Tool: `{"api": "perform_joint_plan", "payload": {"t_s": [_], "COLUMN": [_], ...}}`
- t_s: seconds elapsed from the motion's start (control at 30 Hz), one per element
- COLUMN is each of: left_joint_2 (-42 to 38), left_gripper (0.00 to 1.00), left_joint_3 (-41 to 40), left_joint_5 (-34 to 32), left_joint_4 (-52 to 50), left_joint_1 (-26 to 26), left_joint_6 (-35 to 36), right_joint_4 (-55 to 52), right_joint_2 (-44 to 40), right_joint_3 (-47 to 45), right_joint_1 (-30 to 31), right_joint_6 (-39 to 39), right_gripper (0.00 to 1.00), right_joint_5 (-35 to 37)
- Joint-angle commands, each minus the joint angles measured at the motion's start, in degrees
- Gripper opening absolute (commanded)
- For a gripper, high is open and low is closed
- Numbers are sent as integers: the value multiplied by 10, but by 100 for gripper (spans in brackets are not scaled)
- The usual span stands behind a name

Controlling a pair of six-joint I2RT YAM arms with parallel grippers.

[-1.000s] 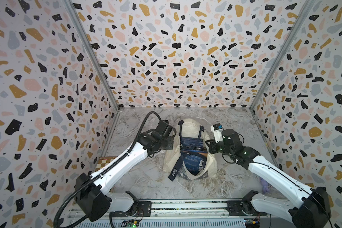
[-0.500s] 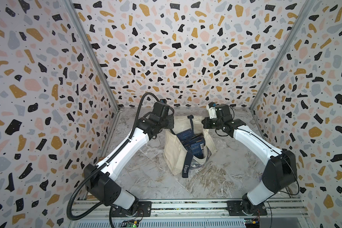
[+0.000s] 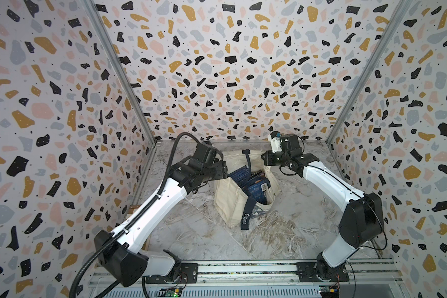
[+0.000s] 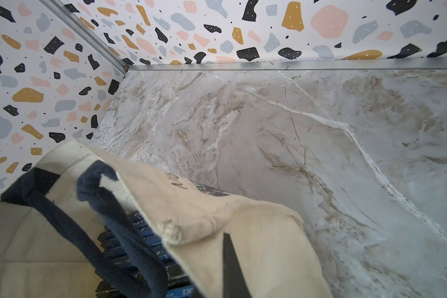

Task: Take out the books from the canvas bag
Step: Adjust the canvas bag at the center of the board.

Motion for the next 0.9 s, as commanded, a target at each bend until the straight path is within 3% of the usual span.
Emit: {"api": "perform_joint_plan", "payload": {"t_s": [0.0, 0.17, 0.33, 0.6, 0.87], "left_joint_2": [-19, 13, 67, 118, 175], "left_gripper": [84, 90, 91, 91, 91], "left_joint_3": [18, 46, 106, 115, 169], "left_joint_5": [-14, -5, -38, -22, -50], "left_joint_4": [-79, -125, -176, -172, -202], "left_joint_1": [-7, -16, -42, -60, -71], "left_joint_6": [-98, -160, -208, -227, -257], "right_joint_4": [39, 38, 36, 41, 52], "right_joint_2": [-46, -48, -42, -43, -63], "right_joint_3": [1, -2, -3, -10, -33], "right_joint_1": [1, 15, 39, 45, 48], "right_joint_6": [4, -2, -8, -8, -13], "right_gripper": [0, 0, 0, 0, 0], "right_joint_5": [-8, -3, 20, 24, 32]}}
